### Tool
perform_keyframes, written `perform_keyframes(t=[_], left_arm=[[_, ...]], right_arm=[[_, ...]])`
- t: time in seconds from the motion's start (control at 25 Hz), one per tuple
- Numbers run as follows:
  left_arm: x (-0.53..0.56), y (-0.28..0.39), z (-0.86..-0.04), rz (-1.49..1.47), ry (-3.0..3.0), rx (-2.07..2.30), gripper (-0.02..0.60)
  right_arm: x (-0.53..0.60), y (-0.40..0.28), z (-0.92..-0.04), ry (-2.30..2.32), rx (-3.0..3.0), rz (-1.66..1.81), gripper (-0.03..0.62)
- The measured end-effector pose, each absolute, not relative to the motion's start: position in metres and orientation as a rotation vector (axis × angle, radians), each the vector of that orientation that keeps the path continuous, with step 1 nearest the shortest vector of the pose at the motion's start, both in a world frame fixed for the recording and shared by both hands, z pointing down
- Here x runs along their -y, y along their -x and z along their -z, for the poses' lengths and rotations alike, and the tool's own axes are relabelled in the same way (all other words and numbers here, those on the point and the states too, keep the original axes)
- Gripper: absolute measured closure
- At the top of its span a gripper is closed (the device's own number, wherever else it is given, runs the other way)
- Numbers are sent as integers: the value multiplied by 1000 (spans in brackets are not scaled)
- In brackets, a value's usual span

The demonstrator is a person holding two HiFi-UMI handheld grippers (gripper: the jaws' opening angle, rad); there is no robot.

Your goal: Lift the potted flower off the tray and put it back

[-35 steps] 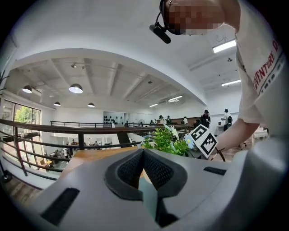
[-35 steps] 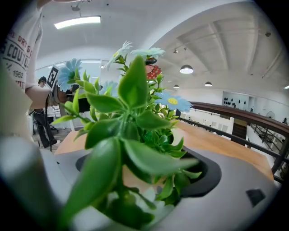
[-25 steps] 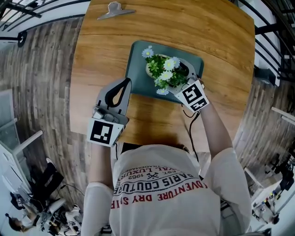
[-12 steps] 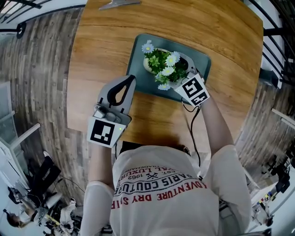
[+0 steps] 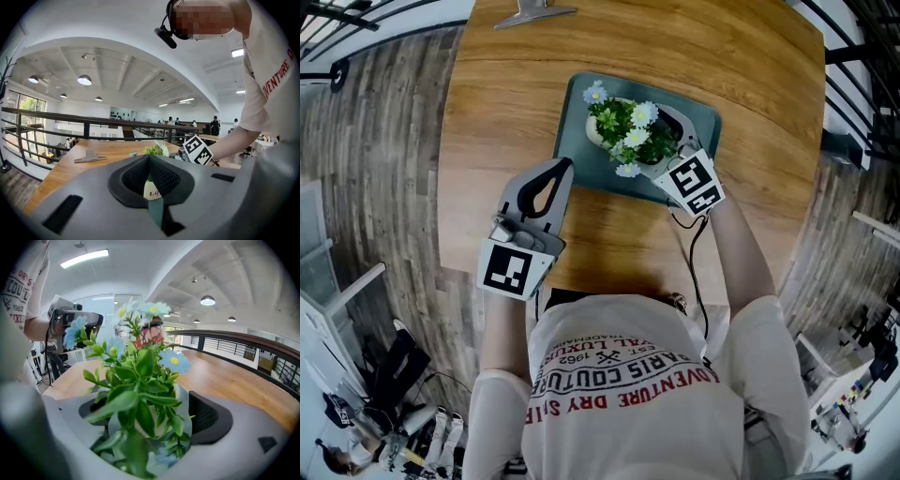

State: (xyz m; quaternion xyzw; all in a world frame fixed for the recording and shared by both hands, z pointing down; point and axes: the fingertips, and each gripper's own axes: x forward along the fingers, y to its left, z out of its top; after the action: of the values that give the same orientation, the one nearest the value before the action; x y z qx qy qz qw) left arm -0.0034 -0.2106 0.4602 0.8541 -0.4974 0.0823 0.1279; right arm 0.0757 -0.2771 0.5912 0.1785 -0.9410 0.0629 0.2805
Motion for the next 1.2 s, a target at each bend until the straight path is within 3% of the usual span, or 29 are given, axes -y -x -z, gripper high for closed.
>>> perform_keyframes(t=[0.68,0.72,0.76,0.8,0.84,1.04,1.2], left_arm=[[194,-21,-376,-143,-2748,1306,569],[189,-24,-371,-145,-2765,1295,569],[185,-26,-366,-145,-2786,1287,569],[181,-27,-362,-142,-2812,1281,569],[179,-27,-357,-135,-2835,1275,569],[174,-22,-338,-97,-2874,1267,569],[168,-13,-324,-115,-2894,1281,569]], right_arm=[[251,-136,-461,-1040,2500,-208,131],[247,-140,-451,-1092,2500,-209,145],[243,-146,-440,-1159,2493,-205,217],[241,-153,-429,-1236,2482,-196,371],[239,-158,-419,-1300,2473,-185,454],[224,-166,-387,-1422,2475,-131,539],[206,-170,-364,-1502,2486,-102,563]])
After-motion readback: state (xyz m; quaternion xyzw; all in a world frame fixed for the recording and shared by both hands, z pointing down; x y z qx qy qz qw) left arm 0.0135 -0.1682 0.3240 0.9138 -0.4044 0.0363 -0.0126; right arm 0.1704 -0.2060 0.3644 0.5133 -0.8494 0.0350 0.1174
